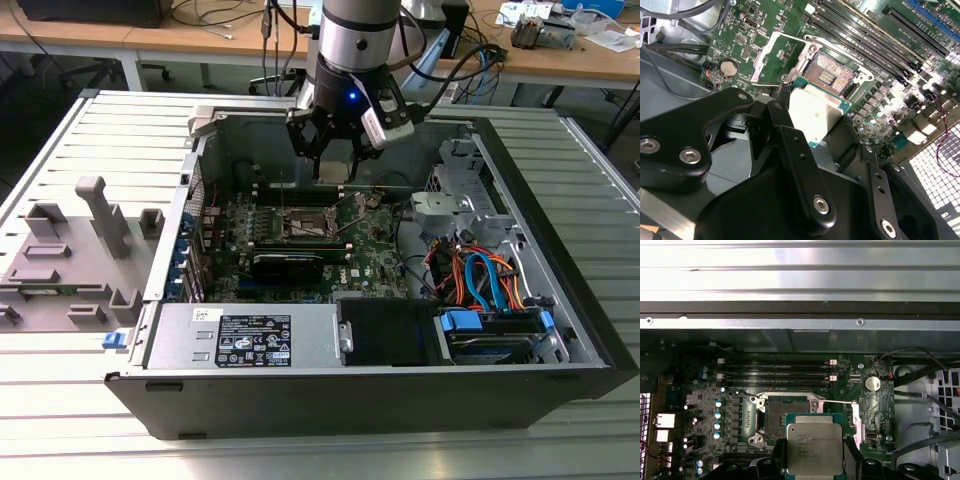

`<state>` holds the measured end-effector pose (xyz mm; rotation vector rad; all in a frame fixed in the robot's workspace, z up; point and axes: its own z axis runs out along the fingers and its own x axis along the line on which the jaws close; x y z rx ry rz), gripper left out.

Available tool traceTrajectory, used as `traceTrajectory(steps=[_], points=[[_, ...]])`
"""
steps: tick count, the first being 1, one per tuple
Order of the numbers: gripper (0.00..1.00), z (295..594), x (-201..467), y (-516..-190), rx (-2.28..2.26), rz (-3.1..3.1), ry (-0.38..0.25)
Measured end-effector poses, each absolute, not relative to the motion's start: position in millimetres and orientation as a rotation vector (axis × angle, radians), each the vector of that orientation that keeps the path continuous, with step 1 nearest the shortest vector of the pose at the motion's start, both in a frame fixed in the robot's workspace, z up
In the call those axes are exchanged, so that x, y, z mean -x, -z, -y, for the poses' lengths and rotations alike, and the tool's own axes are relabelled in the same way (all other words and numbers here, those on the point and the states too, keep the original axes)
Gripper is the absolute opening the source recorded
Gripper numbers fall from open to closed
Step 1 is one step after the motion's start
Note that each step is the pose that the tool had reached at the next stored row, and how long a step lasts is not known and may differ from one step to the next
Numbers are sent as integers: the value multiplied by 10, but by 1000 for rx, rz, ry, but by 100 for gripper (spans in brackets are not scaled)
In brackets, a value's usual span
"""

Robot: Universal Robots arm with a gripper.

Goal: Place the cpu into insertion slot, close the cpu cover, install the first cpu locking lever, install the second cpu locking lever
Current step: 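Place the cpu into insertion slot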

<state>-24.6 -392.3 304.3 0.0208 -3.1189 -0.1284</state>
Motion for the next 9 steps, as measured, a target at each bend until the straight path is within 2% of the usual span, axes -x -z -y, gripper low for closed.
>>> traceTrajectory(steps=[9], points=[[55, 3926, 246, -3013, -21, 3119, 129]])
